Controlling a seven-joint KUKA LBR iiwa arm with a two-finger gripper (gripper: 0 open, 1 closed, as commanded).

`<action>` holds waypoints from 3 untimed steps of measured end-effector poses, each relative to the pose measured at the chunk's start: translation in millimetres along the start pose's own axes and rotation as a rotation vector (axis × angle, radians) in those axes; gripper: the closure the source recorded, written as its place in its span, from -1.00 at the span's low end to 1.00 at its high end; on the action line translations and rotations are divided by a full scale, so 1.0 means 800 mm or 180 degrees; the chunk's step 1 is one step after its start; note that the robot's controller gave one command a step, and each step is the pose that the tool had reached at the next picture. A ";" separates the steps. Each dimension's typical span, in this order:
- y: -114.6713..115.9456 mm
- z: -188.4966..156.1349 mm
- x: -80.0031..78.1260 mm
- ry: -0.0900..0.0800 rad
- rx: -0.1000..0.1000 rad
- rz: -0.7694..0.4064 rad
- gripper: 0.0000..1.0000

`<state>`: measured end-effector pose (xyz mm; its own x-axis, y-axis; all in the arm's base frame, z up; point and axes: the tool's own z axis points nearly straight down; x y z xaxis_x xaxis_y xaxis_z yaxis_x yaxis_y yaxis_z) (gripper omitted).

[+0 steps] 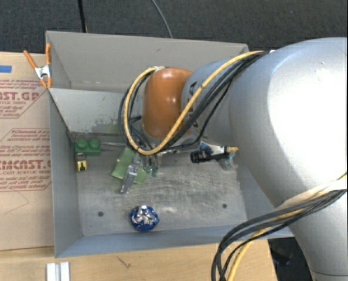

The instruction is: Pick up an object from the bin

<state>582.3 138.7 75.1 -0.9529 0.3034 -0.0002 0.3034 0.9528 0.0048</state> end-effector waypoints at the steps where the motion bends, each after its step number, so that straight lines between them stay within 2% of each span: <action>1: 0.002 -0.002 0.000 -0.0004 0.0007 -0.0005 -1.00; 2: 0.002 -0.004 -0.001 -0.0003 0.0005 -0.0005 1.00; 3: 0.005 -0.071 -0.002 -0.0016 0.0002 -0.0008 1.00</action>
Offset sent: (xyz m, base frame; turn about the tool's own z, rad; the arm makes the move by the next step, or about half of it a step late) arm 0.0000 0.0000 0.0000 0.0000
